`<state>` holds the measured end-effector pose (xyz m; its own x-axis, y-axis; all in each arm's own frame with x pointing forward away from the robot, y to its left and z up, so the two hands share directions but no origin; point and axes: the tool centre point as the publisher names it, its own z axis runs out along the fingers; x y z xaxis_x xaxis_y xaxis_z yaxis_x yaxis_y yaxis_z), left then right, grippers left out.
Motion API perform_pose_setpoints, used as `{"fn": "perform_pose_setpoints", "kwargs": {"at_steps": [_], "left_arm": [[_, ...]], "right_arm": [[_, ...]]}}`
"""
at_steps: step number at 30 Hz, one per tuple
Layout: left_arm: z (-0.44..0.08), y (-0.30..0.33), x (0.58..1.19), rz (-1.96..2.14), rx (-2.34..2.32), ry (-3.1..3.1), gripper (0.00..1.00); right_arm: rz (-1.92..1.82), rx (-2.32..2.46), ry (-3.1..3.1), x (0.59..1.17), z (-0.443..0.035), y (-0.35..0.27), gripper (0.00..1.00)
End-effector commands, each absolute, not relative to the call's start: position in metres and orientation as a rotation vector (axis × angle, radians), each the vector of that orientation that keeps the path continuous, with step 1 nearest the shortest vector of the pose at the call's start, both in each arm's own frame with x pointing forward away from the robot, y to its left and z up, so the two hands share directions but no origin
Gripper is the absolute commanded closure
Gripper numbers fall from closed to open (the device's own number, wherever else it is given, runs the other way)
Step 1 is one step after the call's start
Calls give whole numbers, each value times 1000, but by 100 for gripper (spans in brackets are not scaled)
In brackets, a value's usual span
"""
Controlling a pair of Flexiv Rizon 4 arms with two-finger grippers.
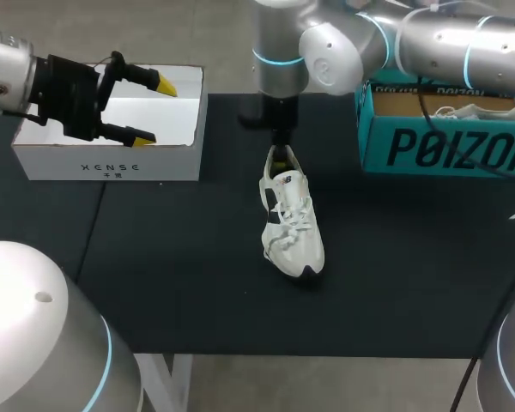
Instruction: Take the shoe out of the shoebox, open the shoe tongue, remove and reinsert the insole, then place the shoe into the shoebox
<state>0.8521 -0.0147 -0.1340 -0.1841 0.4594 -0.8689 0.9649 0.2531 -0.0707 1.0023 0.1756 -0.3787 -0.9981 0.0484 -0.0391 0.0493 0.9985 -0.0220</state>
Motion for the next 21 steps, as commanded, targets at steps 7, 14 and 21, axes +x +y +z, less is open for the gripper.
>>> {"fn": "perform_pose_setpoints", "kwargs": {"at_steps": [7,14,21], "left_arm": [[-134,-15,853,-848,1312,1771,0],[-134,-15,853,-848,1312,1771,0],[-134,-15,853,-848,1312,1771,0]], "right_arm": [[-82,154,3115,1000,-371,171,100],[-20,325,3000,986,-312,154,100],[30,592,2899,988,-273,125,100]]}}
